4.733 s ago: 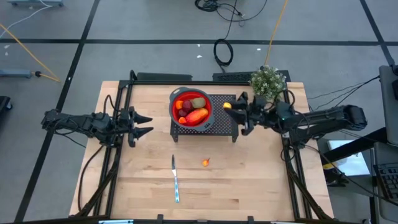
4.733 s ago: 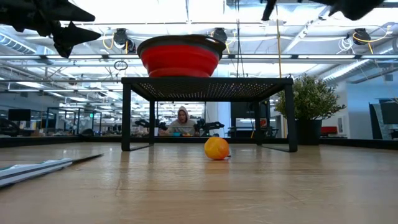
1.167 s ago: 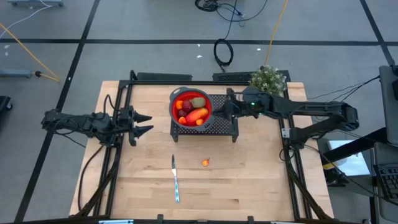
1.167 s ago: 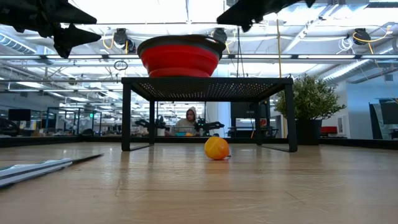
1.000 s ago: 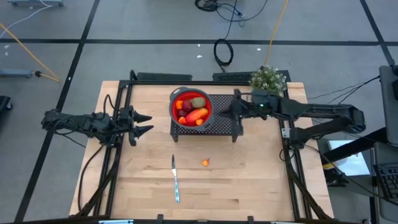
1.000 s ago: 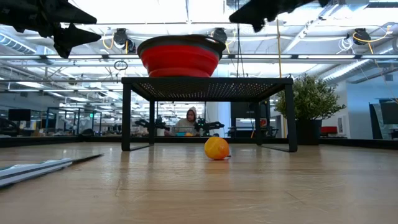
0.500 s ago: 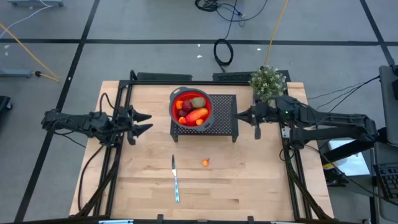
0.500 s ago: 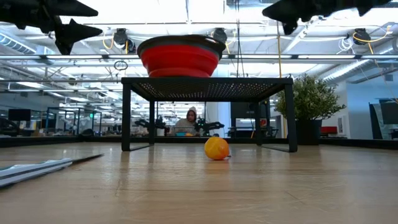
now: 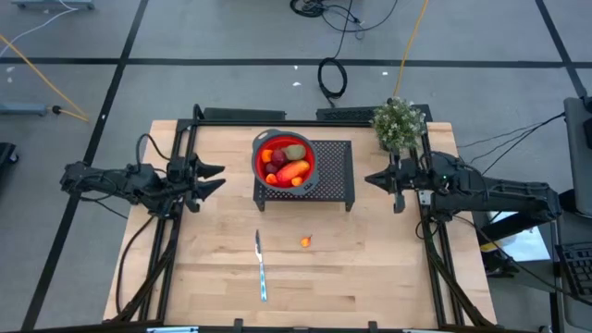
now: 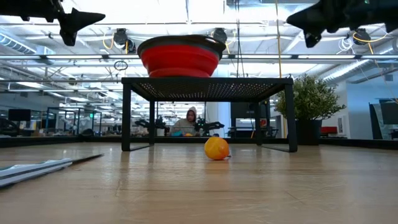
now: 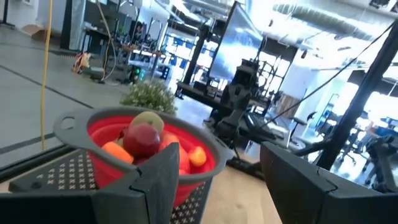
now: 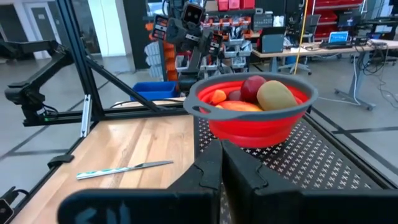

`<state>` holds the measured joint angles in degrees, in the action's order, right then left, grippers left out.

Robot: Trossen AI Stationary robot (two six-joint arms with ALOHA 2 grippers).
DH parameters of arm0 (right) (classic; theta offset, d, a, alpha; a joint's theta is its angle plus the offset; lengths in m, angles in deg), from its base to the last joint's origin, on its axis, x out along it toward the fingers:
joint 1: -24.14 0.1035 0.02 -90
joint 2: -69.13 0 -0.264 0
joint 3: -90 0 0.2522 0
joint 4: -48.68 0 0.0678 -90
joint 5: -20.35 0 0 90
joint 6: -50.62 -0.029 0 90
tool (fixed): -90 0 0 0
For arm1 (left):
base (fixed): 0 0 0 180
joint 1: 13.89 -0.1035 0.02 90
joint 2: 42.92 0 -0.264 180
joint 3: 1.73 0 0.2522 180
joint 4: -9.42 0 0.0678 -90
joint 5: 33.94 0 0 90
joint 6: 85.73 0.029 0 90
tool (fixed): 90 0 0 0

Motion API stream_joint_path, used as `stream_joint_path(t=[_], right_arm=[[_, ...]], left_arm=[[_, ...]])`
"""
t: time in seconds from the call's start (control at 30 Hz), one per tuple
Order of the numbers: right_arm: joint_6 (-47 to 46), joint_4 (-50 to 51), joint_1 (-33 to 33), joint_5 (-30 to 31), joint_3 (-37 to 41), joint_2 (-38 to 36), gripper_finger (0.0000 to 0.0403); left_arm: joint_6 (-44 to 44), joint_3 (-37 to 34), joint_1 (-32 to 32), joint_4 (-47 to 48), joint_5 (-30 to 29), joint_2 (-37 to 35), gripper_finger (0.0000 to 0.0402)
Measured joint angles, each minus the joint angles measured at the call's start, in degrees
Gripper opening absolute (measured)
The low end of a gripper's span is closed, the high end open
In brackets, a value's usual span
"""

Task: Pick & Place Fruit
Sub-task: Put the peach into the strainer on the shelf

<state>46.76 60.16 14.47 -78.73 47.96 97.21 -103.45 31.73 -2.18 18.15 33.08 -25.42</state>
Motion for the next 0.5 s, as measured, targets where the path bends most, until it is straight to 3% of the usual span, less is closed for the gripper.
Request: stream_joint_path(t=[0.2,0.5], right_arm=[[-0.04,0.03,0.02,1.81,5.27,-6.36,0.0000],[-1.49,-0.02,0.02,1.96,11.14,-14.23,0.0000]], left_arm=[[2.71,3.29,0.02,-1.28,0.00,5.86,0.0223],[4.58,15.77,0.89,5.36,1.96,18.23,0.0223]])
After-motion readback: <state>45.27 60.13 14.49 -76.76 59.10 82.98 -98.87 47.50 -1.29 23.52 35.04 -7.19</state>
